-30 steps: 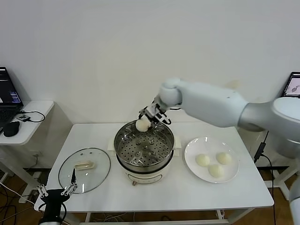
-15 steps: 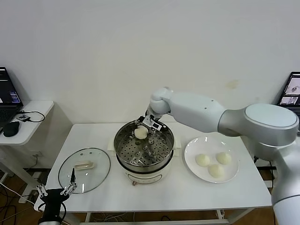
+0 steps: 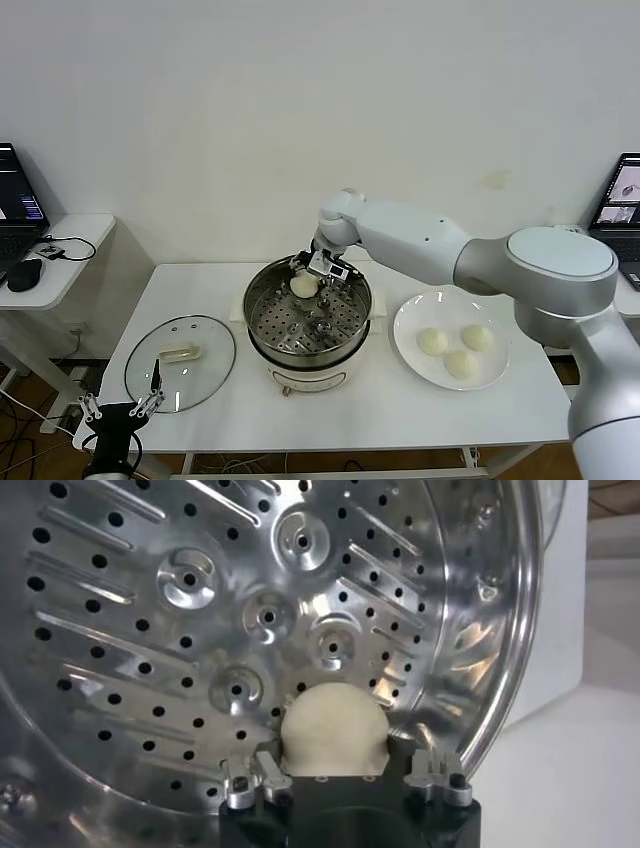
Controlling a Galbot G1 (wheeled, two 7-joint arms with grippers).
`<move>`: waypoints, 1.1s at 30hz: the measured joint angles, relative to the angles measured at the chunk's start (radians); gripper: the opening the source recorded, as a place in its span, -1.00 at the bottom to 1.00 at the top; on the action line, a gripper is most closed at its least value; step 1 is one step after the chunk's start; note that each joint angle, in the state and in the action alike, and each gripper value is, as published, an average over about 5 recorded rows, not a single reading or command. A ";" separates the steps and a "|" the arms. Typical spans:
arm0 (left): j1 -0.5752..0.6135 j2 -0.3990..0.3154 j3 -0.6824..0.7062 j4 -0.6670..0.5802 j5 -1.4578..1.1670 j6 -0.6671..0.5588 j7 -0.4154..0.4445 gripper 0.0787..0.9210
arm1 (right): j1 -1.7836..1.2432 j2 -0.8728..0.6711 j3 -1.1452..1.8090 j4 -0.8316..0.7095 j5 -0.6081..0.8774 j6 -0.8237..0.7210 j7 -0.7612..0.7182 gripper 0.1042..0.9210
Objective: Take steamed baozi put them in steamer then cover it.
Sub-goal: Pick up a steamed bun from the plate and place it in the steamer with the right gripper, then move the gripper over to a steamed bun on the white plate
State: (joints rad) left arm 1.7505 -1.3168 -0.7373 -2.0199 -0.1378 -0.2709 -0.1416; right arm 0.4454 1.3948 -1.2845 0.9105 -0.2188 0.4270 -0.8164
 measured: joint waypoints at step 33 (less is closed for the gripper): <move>-0.004 0.027 -0.003 -0.007 -0.013 0.019 -0.002 0.77 | 0.165 -0.735 -0.032 0.636 0.380 -0.668 -0.167 0.76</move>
State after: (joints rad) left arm 1.7460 -1.2902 -0.7399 -2.0265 -0.1509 -0.2521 -0.1441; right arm 0.6103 0.6593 -1.3164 1.5466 0.1610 -0.2408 -0.9830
